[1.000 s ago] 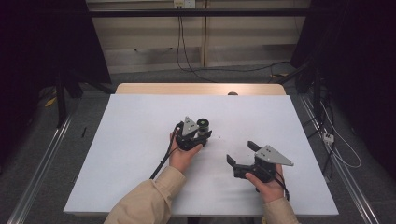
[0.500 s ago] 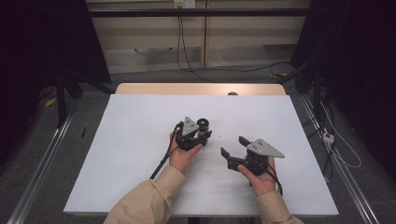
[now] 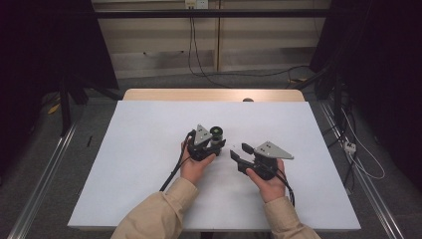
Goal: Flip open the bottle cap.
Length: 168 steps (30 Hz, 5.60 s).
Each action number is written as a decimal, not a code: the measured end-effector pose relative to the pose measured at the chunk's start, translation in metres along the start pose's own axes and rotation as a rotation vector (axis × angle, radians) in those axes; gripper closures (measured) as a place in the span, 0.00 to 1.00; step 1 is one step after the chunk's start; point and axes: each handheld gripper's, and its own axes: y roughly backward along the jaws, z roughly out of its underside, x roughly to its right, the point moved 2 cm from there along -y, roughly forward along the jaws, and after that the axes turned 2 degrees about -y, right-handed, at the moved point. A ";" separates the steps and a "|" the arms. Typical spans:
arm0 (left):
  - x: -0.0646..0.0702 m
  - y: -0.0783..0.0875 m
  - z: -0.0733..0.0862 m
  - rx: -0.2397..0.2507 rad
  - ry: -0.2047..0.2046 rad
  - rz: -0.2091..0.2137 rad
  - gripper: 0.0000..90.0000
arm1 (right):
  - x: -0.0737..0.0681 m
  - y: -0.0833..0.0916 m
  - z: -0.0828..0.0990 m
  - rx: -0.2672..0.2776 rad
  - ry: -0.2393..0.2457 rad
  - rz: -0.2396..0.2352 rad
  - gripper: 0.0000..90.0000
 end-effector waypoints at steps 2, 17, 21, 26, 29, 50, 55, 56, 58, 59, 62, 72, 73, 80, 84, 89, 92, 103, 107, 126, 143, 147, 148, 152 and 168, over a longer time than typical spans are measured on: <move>0.000 0.000 0.000 0.000 0.001 0.000 0.59 | 0.000 -0.002 -0.002 -0.009 0.005 0.003 0.60; -0.001 0.000 0.000 -0.002 0.005 0.005 0.59 | 0.000 -0.017 -0.007 -0.046 0.000 -0.029 0.91; 0.000 0.000 0.000 0.001 0.008 0.005 0.59 | -0.003 -0.022 -0.011 -0.050 0.008 -0.038 0.95; 0.000 0.000 0.000 0.000 0.006 0.005 0.59 | -0.005 -0.027 -0.015 -0.048 0.013 -0.045 0.99; -0.001 0.000 0.000 0.000 0.009 0.006 0.59 | -0.007 -0.029 -0.017 -0.054 0.014 -0.056 1.00; 0.000 0.000 0.000 0.000 0.008 0.006 0.59 | -0.009 -0.045 -0.020 -0.088 0.035 -0.046 1.00; 0.000 0.000 0.000 0.001 0.007 0.005 0.59 | -0.009 -0.047 -0.021 -0.090 0.038 -0.039 1.00; 0.000 0.000 0.000 0.000 0.007 0.005 0.59 | -0.009 -0.048 -0.021 -0.093 0.042 -0.038 1.00; 0.000 0.000 0.000 0.000 0.007 0.005 0.59 | -0.009 -0.049 -0.022 -0.092 0.042 -0.040 1.00; 0.000 0.000 0.000 0.000 0.007 0.005 0.59 | -0.009 -0.049 -0.022 -0.092 0.043 -0.039 1.00; 0.000 0.000 0.000 0.000 0.007 0.004 0.59 | -0.009 -0.050 -0.023 -0.088 0.040 -0.035 1.00; 0.000 0.000 0.000 0.000 0.003 0.002 0.59 | -0.009 -0.051 -0.025 -0.090 0.043 -0.042 1.00; 0.000 0.000 0.000 0.001 0.007 0.002 0.59 | -0.009 -0.051 -0.025 -0.087 0.040 -0.039 1.00; 0.000 0.000 0.000 0.000 0.007 0.002 0.59 | -0.009 -0.051 -0.026 -0.084 0.039 -0.040 1.00; 0.000 0.000 0.000 0.000 0.008 0.001 0.59 | -0.010 -0.051 -0.027 -0.082 0.044 -0.038 1.00; 0.000 0.000 0.000 -0.001 0.007 0.002 0.59 | -0.011 -0.050 -0.029 -0.087 0.050 -0.039 1.00; 0.000 0.000 0.000 -0.002 0.006 0.000 0.59 | -0.011 -0.051 -0.029 -0.086 0.050 -0.039 1.00; 0.000 0.000 0.000 -0.003 0.007 -0.006 0.59 | -0.011 -0.051 -0.029 -0.089 0.052 -0.037 1.00; 0.001 0.000 0.000 -0.003 0.007 -0.009 0.59 | -0.012 -0.051 -0.029 -0.090 0.054 -0.034 1.00; 0.001 -0.001 0.000 -0.005 0.008 -0.011 0.59 | -0.013 -0.051 -0.030 -0.096 0.057 -0.025 1.00; 0.000 -0.001 0.000 -0.007 0.010 -0.007 0.59 | -0.014 -0.051 -0.032 -0.106 0.056 -0.020 1.00; 0.000 -0.001 0.000 -0.008 0.009 -0.007 0.59 | -0.014 -0.051 -0.032 -0.110 0.054 -0.022 1.00; 0.001 -0.001 0.000 -0.009 0.010 -0.008 0.59 | -0.014 -0.051 -0.032 -0.110 0.055 -0.022 1.00; 0.003 0.000 0.000 -0.012 -0.022 -0.014 0.59 | -0.014 -0.050 -0.034 -0.066 0.042 -0.027 1.00; 0.003 0.000 0.000 -0.015 0.003 -0.018 0.59 | -0.019 -0.043 -0.055 -0.053 0.085 -0.012 1.00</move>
